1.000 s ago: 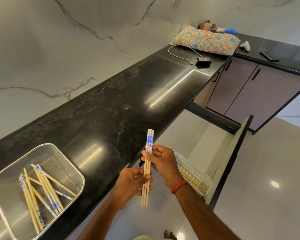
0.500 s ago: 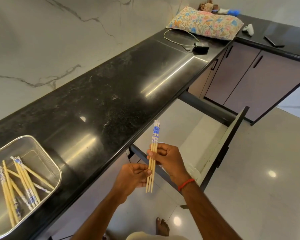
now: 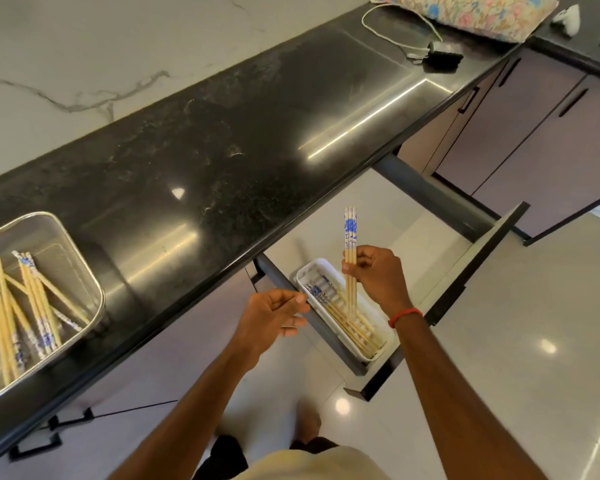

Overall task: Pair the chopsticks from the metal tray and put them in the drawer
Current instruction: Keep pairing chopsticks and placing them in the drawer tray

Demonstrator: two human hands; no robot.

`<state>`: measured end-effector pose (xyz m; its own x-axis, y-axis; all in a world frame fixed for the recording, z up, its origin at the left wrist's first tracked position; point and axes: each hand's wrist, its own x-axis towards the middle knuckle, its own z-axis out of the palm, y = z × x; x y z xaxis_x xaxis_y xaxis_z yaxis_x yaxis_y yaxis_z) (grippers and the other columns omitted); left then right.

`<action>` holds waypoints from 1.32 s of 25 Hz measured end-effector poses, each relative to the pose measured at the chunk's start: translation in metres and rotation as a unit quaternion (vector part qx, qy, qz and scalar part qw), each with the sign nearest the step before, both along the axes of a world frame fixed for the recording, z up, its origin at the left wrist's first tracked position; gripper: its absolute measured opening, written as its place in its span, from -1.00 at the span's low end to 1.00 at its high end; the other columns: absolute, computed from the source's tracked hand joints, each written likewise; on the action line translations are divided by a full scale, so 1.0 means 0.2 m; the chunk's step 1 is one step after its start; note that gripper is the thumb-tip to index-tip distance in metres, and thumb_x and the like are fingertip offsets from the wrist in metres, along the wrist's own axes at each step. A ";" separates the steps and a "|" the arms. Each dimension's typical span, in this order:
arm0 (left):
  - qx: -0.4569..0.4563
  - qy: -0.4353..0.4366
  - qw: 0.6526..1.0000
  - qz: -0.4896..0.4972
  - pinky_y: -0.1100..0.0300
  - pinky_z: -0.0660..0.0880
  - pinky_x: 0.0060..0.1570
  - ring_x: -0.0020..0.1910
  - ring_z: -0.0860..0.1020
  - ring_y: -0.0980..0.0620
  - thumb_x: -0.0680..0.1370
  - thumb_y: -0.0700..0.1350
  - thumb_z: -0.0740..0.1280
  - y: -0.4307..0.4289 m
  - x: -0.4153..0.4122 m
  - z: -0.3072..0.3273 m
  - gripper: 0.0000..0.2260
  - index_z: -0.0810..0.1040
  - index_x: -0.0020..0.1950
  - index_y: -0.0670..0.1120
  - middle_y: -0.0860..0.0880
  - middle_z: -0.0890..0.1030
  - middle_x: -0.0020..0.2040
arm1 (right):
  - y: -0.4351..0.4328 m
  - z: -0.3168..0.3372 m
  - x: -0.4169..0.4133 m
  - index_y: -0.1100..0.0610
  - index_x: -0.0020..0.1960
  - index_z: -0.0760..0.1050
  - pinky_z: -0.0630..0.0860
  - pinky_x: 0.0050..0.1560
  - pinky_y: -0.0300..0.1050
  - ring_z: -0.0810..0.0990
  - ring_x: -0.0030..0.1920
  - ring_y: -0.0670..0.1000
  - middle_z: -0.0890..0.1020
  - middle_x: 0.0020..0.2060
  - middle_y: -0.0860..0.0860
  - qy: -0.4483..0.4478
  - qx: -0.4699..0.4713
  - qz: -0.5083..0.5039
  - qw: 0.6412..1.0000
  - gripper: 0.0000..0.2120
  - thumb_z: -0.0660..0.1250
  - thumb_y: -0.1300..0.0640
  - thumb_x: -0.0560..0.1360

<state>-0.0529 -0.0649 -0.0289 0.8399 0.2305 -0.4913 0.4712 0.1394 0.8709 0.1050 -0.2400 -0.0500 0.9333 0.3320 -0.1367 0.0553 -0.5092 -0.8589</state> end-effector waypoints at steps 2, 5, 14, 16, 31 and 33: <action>0.015 0.008 1.000 0.005 0.19 0.68 -0.13 -0.07 0.75 0.02 0.58 -0.01 0.39 -0.01 -0.02 0.00 -0.89 0.70 -0.03 0.01 0.05 0.78 -0.10 | 0.00 -0.09 0.03 0.21 -0.23 0.62 0.54 -0.28 -0.14 0.66 -0.30 0.08 0.70 -0.31 0.08 -0.040 -0.089 0.028 0.995 -0.93 0.47 0.23 0.41; 0.023 0.028 0.999 0.018 0.24 0.65 -0.17 -0.06 0.75 0.05 0.55 0.06 0.39 0.01 -0.07 -0.01 -0.82 0.69 0.00 -0.01 0.05 0.77 -0.07 | 0.02 -0.25 0.04 0.29 -0.30 0.52 0.37 -0.39 -0.17 0.51 -0.38 0.13 0.62 -0.40 0.10 -0.024 -0.165 0.059 0.984 -0.84 0.44 0.27 0.41; 0.048 0.052 0.997 0.041 0.22 0.66 -0.13 -0.08 0.74 0.04 0.47 0.13 0.34 0.04 -0.21 -0.02 -0.72 0.67 0.04 -0.01 0.07 0.77 -0.07 | 0.06 -0.55 -0.02 0.21 0.12 0.56 0.57 0.00 0.06 0.62 0.01 0.27 0.64 -0.01 0.21 -0.018 -0.342 0.093 0.935 -0.81 0.26 0.24 0.54; 0.054 0.059 0.996 0.038 0.21 0.67 -0.11 -0.09 0.74 0.02 0.55 0.03 0.33 0.05 -0.23 -0.03 -0.79 0.66 0.05 -0.05 0.05 0.77 -0.08 | 0.07 -0.58 -0.06 0.19 0.14 0.53 0.57 0.00 0.05 0.63 0.03 0.23 0.63 0.01 0.18 -0.027 -0.382 0.113 0.917 -0.79 0.22 0.25 0.55; 0.063 0.076 0.995 0.030 0.20 0.65 -0.11 -0.12 0.73 0.02 0.61 -0.07 0.31 0.08 -0.25 -0.04 -0.82 0.66 0.07 -0.13 -0.03 0.76 -0.05 | 0.02 -0.64 -0.13 0.10 0.18 0.50 0.59 -0.01 0.00 0.67 0.03 0.14 0.66 0.02 0.07 -0.082 -0.474 0.194 0.855 -0.80 0.16 0.19 0.62; 0.063 0.082 0.994 0.029 0.22 0.65 -0.13 -0.14 0.73 0.03 0.61 -0.07 0.31 0.08 -0.25 -0.05 -0.83 0.66 0.06 -0.12 -0.02 0.76 -0.06 | 0.02 -0.64 -0.13 0.11 0.22 0.47 0.59 0.01 0.00 0.67 0.06 0.15 0.66 0.05 0.07 -0.084 -0.474 0.201 0.853 -0.78 0.14 0.21 0.63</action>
<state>-0.1030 -0.0484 -0.0380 0.7350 0.3440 -0.5844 0.6021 0.0654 0.7958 0.0785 -0.2364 -0.1776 0.8030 0.4436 -0.3981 0.4704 -0.8818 -0.0337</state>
